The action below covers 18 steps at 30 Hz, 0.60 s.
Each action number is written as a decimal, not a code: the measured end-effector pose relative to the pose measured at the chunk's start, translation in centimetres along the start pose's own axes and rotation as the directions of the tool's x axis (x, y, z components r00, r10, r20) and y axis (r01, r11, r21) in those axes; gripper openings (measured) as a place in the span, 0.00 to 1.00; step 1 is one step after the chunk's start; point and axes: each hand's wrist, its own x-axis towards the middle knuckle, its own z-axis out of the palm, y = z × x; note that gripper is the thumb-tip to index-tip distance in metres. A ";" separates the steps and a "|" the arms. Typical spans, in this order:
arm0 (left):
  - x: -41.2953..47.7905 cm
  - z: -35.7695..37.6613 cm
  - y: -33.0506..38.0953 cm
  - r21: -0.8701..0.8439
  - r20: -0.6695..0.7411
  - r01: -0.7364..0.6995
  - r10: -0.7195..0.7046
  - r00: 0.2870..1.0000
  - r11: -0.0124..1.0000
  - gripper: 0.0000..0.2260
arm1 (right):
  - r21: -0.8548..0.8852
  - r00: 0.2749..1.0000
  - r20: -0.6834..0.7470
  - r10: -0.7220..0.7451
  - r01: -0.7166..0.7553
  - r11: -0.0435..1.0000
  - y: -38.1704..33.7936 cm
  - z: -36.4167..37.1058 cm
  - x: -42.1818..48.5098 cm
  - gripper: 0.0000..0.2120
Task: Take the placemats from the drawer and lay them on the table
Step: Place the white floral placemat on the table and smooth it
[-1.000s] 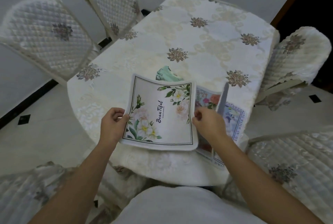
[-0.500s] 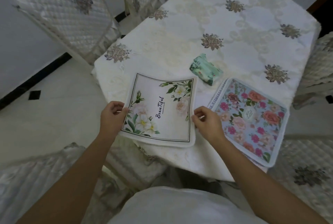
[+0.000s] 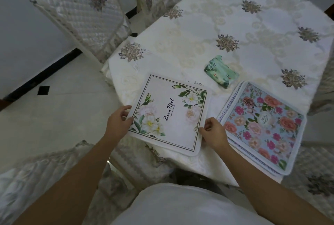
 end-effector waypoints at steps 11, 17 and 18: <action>1.9 -0.8 2.8 0.013 -0.109 -0.062 0.063 0.992 0.998 0.14 | 0.174 0.988 -0.071 -0.139 0.150 0.973 -2.2 -0.4 -1.3 0.09; -3.4 -2.6 3.4 -0.060 -0.232 -0.037 0.022 0.973 0.998 0.12 | 0.179 0.954 -0.048 -0.297 0.301 0.937 -3.1 -1.7 -2.5 0.08; -4.6 -3.2 3.7 -0.073 -0.258 -0.042 0.022 0.966 0.996 0.12 | 0.186 0.944 -0.040 -0.328 0.329 0.926 -3.5 -1.7 -2.8 0.08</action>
